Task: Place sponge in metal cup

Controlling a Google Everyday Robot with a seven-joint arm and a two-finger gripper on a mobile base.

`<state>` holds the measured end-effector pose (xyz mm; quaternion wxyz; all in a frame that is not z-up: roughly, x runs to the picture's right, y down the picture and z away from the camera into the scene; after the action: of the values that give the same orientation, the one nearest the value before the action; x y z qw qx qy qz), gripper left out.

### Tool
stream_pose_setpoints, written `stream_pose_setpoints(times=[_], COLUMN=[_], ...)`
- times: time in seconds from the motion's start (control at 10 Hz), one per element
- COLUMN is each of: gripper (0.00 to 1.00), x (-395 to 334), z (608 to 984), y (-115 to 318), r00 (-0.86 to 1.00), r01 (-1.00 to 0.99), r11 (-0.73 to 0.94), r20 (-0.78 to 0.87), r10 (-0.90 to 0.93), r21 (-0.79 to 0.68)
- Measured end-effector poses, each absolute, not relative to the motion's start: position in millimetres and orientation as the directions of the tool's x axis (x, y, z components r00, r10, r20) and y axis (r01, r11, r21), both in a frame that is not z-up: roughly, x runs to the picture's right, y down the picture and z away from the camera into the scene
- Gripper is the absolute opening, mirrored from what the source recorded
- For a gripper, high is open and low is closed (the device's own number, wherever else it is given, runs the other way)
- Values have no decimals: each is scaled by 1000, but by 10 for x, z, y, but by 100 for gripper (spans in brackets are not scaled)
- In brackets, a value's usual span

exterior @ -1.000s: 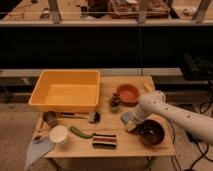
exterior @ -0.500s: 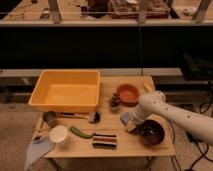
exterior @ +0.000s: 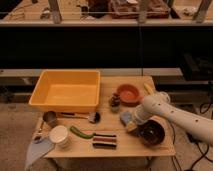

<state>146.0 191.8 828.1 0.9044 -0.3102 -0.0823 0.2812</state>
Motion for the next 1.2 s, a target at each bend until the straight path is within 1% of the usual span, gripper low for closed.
stream_pose_setpoints(times=[0.4,0.6,0.7,1.0,1.2], gripper=[0,0,0,0,0], x=[1450,1375,1286,776,379], z=[8270,8184,8088,7506,7244], y=[1904,1831,1754,1352,1173], r00=[830,852,871,927,933], r01=[-454,-403,-357,-132,-20], r11=[654,697,728,826,852], r20=[-22,34,73,227,296], r10=[557,522,485,298,204], r21=[-605,-593,-585,-547,-524])
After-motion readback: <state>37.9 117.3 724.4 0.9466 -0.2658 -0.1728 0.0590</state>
